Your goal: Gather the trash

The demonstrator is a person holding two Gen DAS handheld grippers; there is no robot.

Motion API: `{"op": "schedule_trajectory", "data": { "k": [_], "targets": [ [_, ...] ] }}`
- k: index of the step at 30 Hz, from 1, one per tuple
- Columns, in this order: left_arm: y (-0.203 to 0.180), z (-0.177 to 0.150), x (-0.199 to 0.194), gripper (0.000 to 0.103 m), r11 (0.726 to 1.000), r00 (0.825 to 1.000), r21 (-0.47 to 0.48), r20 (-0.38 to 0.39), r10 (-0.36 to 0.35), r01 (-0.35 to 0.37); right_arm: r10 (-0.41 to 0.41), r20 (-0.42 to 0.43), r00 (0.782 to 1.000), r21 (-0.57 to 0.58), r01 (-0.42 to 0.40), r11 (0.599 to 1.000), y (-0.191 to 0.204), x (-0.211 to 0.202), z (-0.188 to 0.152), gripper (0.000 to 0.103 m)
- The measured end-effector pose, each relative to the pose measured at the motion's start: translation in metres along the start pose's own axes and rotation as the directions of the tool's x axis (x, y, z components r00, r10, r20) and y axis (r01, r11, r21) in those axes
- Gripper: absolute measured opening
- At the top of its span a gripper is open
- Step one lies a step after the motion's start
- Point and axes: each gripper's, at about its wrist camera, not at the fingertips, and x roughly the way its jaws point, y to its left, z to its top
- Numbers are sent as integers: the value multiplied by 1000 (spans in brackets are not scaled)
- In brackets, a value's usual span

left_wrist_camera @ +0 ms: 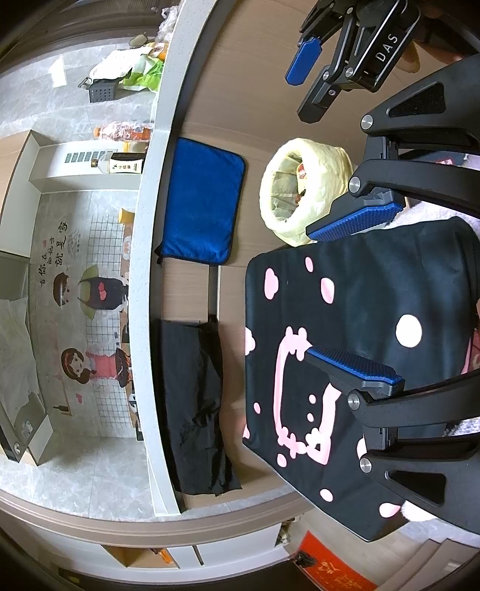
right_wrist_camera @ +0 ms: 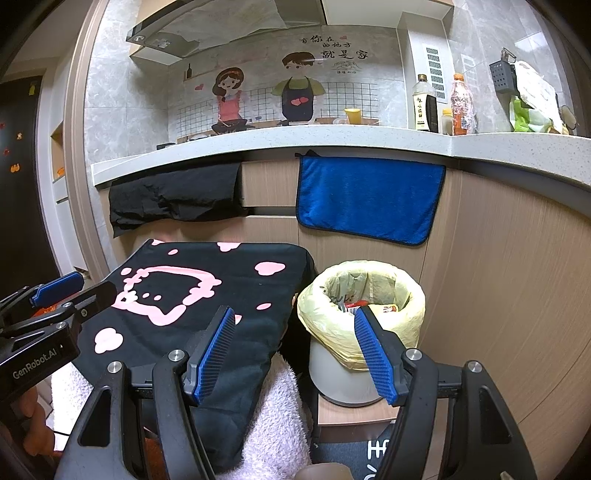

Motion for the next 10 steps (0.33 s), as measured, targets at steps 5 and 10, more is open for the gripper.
{"op": "schedule_trajectory", "data": {
  "k": [5, 10],
  "targets": [
    [-2, -1, -1, 60, 1000, 1000, 0, 0, -1, 1, 3, 1, 1000, -1, -3, 1000, -1, 1, 0, 65],
    [1, -2, 1, 60, 1000, 1000, 3, 2, -10, 10, 2, -8, 1000, -1, -2, 1000, -4, 1, -1, 64]
  ]
}}
